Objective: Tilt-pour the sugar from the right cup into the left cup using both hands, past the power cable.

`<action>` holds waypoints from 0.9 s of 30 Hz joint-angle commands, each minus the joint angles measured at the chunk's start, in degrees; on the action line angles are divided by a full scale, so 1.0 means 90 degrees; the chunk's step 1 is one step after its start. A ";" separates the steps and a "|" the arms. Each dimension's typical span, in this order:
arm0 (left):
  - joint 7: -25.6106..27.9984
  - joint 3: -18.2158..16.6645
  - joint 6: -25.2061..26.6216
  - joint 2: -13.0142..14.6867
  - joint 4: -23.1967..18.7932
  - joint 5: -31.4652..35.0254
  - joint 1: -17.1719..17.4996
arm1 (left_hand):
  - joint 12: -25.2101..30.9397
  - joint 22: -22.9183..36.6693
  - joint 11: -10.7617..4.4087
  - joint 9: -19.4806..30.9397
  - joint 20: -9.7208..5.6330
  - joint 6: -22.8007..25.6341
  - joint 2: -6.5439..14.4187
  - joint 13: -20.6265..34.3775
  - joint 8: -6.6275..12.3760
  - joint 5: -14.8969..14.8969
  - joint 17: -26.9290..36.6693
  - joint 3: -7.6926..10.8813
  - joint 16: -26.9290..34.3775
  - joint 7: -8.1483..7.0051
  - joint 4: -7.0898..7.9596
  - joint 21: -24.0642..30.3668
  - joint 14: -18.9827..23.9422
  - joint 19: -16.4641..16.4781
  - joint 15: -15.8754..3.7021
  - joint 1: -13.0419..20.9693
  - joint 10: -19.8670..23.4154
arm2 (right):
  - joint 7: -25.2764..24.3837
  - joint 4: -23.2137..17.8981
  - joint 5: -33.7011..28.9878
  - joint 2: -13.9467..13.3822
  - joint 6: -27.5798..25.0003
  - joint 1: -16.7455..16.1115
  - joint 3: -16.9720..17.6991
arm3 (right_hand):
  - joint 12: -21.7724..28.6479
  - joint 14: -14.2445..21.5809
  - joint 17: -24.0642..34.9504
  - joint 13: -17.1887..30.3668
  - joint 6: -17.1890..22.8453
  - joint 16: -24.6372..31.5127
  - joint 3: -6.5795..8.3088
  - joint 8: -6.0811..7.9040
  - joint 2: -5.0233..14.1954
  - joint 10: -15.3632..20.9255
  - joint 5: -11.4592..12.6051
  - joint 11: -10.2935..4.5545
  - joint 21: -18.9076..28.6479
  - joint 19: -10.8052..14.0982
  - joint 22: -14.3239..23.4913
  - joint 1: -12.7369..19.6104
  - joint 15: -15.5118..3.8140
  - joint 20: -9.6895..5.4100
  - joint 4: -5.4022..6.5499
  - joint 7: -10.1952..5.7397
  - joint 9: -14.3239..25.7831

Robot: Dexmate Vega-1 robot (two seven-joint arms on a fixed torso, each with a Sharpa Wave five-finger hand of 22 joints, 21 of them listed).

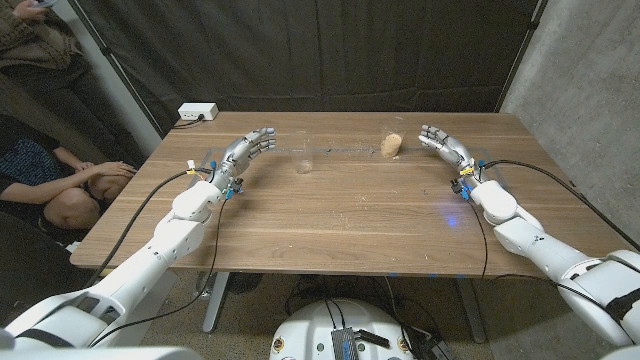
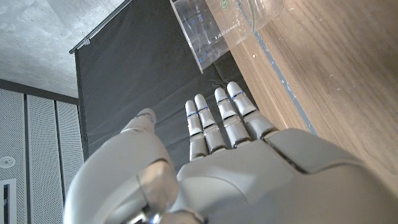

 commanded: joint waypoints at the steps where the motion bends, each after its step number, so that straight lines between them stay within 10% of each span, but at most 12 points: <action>1: -0.0151 0.0044 -0.0154 0.0047 0.0175 0.0065 -0.0015 | 0.0033 0.0013 0.0003 0.0017 -0.0002 0.0039 0.0015 0.0030 -0.0002 0.0037 0.0006 -0.0004 0.0046 0.0007 0.0025 -0.0019 0.0035 0.0090 -0.0635 -0.0017 0.0074 | -0.0578 0.1469 -0.0464 0.0331 0.0480 0.0680 -0.0588 | -0.0030 -0.0065 0.0013 0.0011 -0.0091 -0.0044 -0.0009 0.0008 -0.0066 -0.0102 0.0048 0.0034 -0.0070 -0.0043 0.0025 0.0057 -0.0431 -0.0175 0.0015 0.0083 -0.0006; 27: -0.0385 0.0254 -0.0152 -0.0022 0.0543 0.0241 -0.0362 | 0.0035 0.0015 0.0004 0.0017 -0.0044 0.0072 0.0006 0.0045 -0.0001 0.0050 -0.0021 0.0016 0.0044 0.0013 0.0015 -0.0043 0.0051 0.0112 -0.0641 -0.0041 0.0109 | -0.1199 0.1410 -0.1008 -0.0048 -0.0234 0.1157 -0.1471 | -0.0253 -0.0708 0.0033 0.0044 -0.0708 -0.0159 -0.0096 -0.0116 -0.0211 -0.0742 0.0179 0.0214 -0.0440 -0.0480 0.0031 0.0014 -0.0102 0.0124 0.0040 0.0294 -0.0033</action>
